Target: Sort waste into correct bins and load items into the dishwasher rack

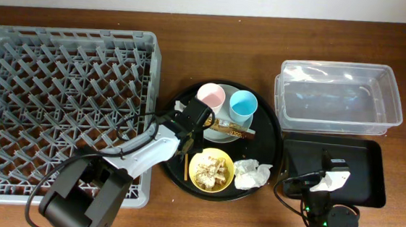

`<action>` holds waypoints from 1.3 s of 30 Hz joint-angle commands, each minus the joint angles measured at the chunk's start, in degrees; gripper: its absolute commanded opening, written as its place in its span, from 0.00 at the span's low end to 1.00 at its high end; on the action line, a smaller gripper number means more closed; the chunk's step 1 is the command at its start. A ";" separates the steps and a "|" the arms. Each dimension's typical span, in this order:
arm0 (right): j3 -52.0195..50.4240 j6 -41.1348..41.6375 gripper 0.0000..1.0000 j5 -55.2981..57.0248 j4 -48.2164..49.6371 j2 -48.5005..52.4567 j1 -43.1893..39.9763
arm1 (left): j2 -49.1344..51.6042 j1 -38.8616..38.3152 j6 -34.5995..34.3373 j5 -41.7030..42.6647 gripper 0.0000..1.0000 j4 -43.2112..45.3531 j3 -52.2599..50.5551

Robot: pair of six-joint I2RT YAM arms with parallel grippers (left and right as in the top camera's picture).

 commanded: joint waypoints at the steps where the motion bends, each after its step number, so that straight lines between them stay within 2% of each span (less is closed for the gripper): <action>1: -0.31 -0.22 0.99 -0.11 -0.24 -0.33 -0.13 | -2.99 -0.28 -0.20 -1.49 0.00 -0.94 0.00; 3: -0.31 -0.22 0.99 -0.11 -0.24 -0.33 -0.13 | -11.87 -0.26 0.31 -11.50 0.00 -2.86 0.09; 6: -0.31 -0.22 0.99 -0.11 -0.24 -0.33 -0.13 | -25.20 3.89 11.45 -12.07 0.00 -7.32 0.09; 8: -0.31 -0.22 0.99 -0.11 -0.24 -0.33 -0.13 | -28.85 9.07 13.64 -12.41 0.00 -11.43 0.09; 10: -0.31 -0.22 0.99 -0.11 -0.24 -0.33 -0.13 | -27.76 16.09 13.64 -13.42 0.00 -13.77 0.07; 11: -0.31 -0.22 0.99 -0.11 -0.24 -0.33 -0.13 | -26.38 17.57 16.85 -13.27 0.00 -13.79 0.07; 13: -0.31 -0.22 0.99 -0.11 -0.24 -0.33 -0.13 | -23.02 17.75 20.09 -13.51 0.00 -13.62 0.07; 17: -0.31 -0.22 0.99 -0.13 -0.24 -0.33 -0.13 | -16.94 17.75 20.09 -13.49 0.01 -13.09 0.07; 19: -0.31 -0.22 0.99 -0.11 -0.24 -0.33 -0.13 | -15.58 17.75 20.06 -13.53 0.17 -12.76 0.07; 20: -0.31 -0.22 0.99 -0.11 -0.24 -0.33 -0.13 | -15.67 17.75 20.06 -13.53 0.45 -12.37 0.17; 21: -0.31 -0.22 0.99 -0.11 -0.26 -0.33 -0.13 | -15.67 17.75 20.09 -13.53 0.60 -12.26 0.59; 24: -0.31 -0.22 0.99 -0.11 -0.24 -0.33 -0.13 | -16.02 17.73 20.04 -13.22 0.60 -14.08 4.33; 26: -0.31 -0.22 0.99 -0.11 -0.24 -0.33 -0.13 | -18.60 17.73 20.04 -8.35 0.60 -19.19 8.94; 29: -0.31 -0.22 0.99 -0.11 -0.24 -0.33 -0.13 | -24.55 17.73 20.06 12.98 0.64 -22.62 10.75; 30: -0.31 -0.22 0.99 -0.11 -0.24 -0.33 -0.13 | -25.81 17.73 20.06 19.89 0.72 -22.62 10.75; 32: -0.31 -0.17 0.99 0.79 -0.13 -0.33 -0.13 | -27.21 17.73 20.04 30.51 0.79 -23.06 10.75; 33: -0.31 0.17 0.99 -0.33 0.13 -0.33 -0.13 | -27.26 17.73 20.04 31.43 0.82 -23.56 10.75; 34: 0.48 2.95 0.99 -2.95 -0.20 -0.33 -0.13 | -27.23 17.73 20.06 31.36 0.93 -25.29 10.75; 36: 6.51 3.23 0.99 -2.95 -7.98 -0.33 -0.13 | -27.23 17.75 20.06 31.30 0.94 -27.85 10.75; 39: 27.08 2.56 0.98 -4.22 -24.48 3.63 -0.13 | -27.26 17.75 20.04 31.32 0.94 -26.84 10.75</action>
